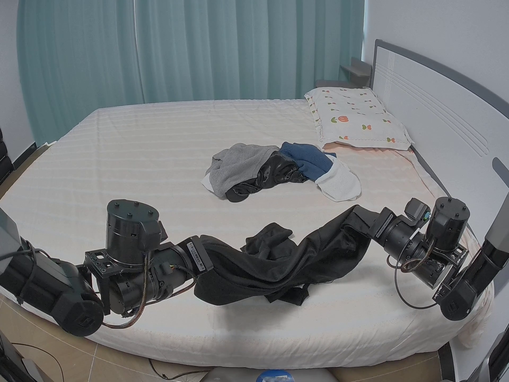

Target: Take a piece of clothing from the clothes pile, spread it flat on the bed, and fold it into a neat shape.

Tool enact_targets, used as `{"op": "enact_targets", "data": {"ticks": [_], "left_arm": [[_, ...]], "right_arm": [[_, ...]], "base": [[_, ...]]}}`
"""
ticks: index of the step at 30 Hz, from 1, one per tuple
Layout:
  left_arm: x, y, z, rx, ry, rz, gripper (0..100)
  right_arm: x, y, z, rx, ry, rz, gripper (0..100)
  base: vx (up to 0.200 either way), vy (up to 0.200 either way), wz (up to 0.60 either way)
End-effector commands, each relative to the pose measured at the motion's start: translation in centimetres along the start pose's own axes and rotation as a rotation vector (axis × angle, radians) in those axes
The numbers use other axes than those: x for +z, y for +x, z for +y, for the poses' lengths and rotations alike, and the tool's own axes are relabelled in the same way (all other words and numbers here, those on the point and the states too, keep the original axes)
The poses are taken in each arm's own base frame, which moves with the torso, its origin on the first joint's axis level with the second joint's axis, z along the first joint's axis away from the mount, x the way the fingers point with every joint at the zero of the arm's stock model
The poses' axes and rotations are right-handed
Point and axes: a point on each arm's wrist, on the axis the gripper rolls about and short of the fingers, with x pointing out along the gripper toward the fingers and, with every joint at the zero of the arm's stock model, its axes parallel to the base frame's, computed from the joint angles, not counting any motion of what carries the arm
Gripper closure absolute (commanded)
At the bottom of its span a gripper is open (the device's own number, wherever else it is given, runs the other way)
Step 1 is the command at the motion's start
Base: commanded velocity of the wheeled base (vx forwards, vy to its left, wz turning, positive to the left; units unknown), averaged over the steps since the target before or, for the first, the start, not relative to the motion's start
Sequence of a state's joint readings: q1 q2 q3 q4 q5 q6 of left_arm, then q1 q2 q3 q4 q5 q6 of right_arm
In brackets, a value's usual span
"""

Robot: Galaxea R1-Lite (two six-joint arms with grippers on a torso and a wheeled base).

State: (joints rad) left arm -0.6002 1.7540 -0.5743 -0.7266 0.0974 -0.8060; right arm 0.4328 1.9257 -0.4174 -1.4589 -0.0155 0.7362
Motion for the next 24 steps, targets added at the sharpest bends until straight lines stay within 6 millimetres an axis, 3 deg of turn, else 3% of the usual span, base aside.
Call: {"op": "enact_targets", "data": {"ticks": [1,20,24], "left_arm": [[-0.01,0.06,0.01,0.0,-0.001,0.001,100],[0.0,0.23,0.01,0.007,-0.001,-0.004,100],[0.09,0.19,0.18,0.012,-0.002,-0.006,100]], "right_arm": [[-0.08,0.03,-0.02,-0.002,-0.002,0.002,100],[-0.34,0.14,-0.19,-0.011,-0.003,0.017,100],[-0.28,0.15,-0.14,-0.009,-0.003,0.014,100]], "base": [[-0.2,0.0,0.0],[-0.011,0.0,0.0],[0.0,0.2,0.0]]}}
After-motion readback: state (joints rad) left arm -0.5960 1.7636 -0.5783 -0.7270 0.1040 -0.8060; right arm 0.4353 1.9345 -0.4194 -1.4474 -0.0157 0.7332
